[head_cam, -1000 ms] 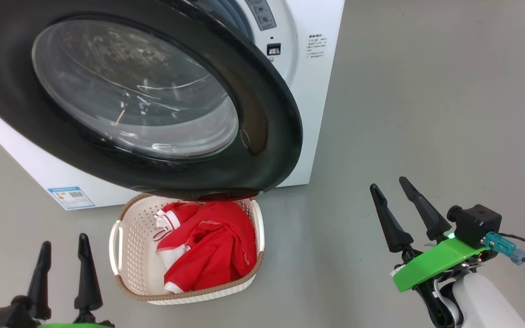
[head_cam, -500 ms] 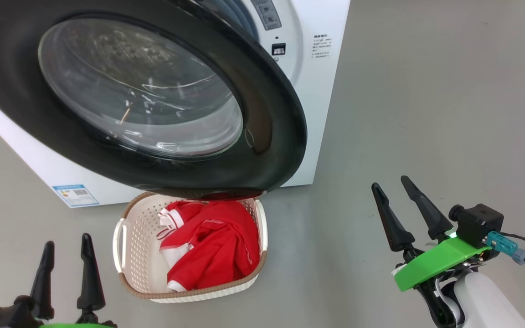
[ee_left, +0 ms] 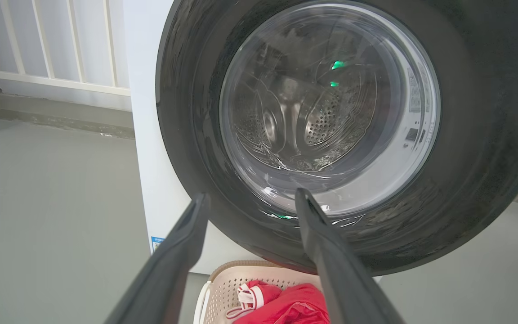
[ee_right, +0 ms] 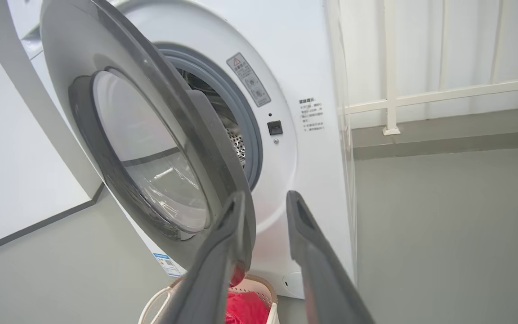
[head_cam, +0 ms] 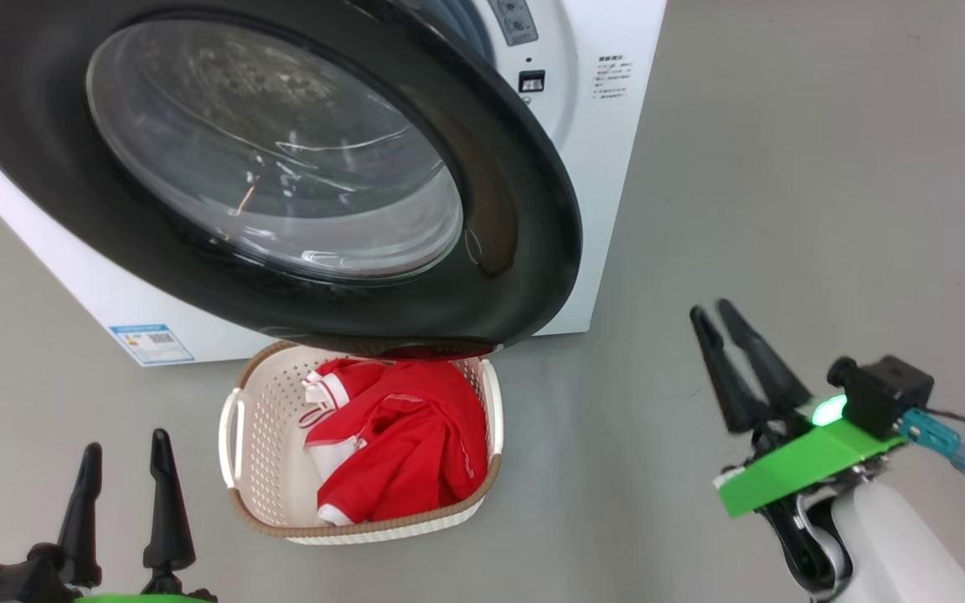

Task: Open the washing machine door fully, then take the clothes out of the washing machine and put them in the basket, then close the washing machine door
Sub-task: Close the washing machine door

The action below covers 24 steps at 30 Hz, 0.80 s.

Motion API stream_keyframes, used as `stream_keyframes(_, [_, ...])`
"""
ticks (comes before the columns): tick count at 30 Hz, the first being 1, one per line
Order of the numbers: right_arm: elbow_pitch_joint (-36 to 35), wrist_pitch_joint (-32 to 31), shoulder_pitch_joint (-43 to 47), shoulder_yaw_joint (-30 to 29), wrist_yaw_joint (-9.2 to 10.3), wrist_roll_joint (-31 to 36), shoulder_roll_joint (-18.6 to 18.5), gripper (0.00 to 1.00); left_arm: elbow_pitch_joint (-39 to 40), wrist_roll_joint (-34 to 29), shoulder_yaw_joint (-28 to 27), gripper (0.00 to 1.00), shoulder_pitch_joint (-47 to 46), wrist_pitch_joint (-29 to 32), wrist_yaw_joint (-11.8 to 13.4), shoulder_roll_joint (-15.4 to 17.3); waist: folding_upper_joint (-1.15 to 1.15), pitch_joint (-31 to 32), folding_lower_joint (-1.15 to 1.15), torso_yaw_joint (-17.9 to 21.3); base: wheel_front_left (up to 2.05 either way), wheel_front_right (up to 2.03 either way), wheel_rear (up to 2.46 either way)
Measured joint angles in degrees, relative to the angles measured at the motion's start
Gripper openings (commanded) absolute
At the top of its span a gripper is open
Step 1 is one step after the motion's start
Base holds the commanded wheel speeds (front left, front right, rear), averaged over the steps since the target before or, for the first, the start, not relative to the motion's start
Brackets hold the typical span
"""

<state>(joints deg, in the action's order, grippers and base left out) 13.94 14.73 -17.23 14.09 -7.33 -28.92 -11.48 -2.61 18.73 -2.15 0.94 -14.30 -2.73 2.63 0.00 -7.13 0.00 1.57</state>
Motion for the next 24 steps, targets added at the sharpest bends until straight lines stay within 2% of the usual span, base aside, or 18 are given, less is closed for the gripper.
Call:
stream_keyframes(13, [-3.7,0.0,-5.8,6.2,0.00,-0.7,-1.7,0.00,0.0,0.1,0.3,1.00,-0.2,0.0,-0.1,-0.2,0.00,-1.8,0.00,-2.6,0.00,0.00,0.00])
stream_keyframes(24, [-1.3,0.0,-12.4,13.7,0.00,-1.5,-4.9,0.00,0.0,0.7,0.8,1.00,-2.6,0.0,-0.1,-0.5,0.00,-5.4,0.00,-5.4,0.00,0.00,0.00])
